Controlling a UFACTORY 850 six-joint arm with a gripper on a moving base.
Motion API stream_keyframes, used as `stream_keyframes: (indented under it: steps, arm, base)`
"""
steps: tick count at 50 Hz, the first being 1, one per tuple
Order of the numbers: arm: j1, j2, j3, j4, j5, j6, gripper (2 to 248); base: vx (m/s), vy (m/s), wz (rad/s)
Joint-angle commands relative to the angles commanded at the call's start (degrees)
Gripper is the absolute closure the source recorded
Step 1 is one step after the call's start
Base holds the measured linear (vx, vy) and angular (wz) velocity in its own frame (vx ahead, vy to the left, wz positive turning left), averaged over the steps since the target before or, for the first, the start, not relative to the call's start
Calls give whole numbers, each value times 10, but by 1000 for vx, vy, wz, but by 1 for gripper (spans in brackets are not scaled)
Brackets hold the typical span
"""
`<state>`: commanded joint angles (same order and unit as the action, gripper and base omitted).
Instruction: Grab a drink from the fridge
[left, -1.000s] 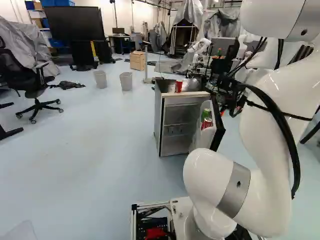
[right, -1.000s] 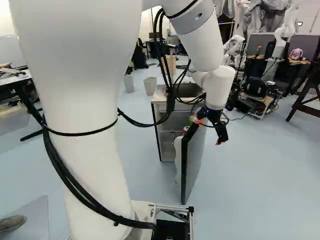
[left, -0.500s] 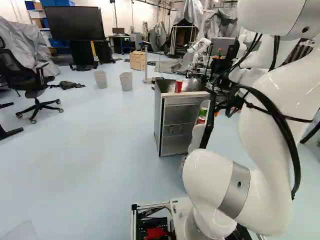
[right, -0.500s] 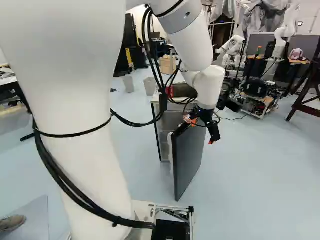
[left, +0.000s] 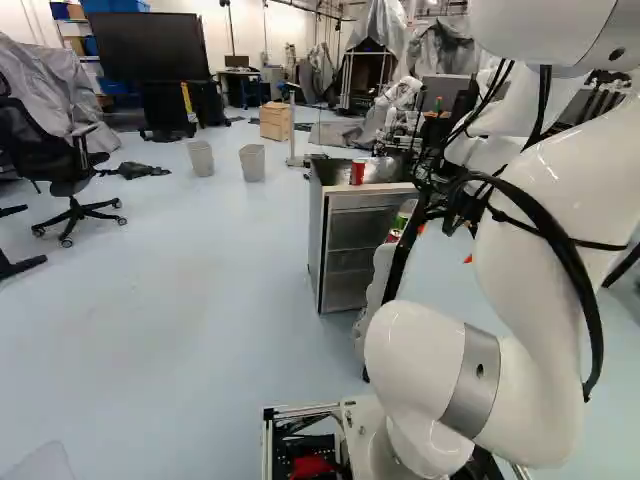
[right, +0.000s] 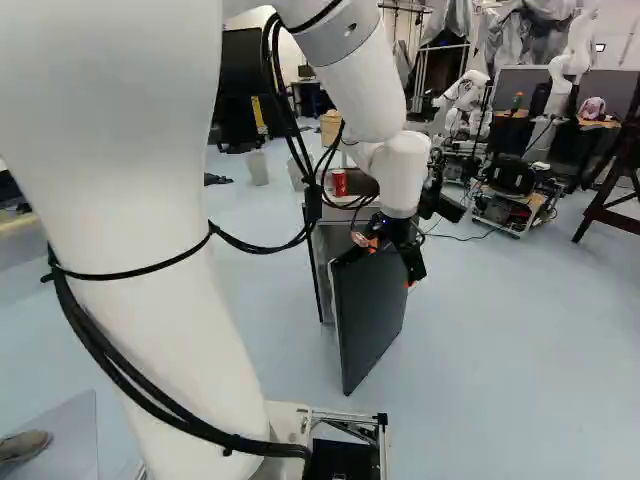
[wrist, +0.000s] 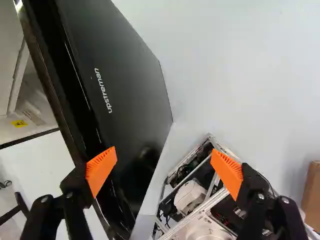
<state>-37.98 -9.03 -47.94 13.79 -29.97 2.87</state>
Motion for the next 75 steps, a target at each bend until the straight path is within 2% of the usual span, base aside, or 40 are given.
stream_keyframes:
  steps: [38,75]
  arm:
    - [60,34,39,0,0,0,3]
    - [119,31,36,0,0,0,3]
  base:
    - [0,0,0]
    - [0,0,0]
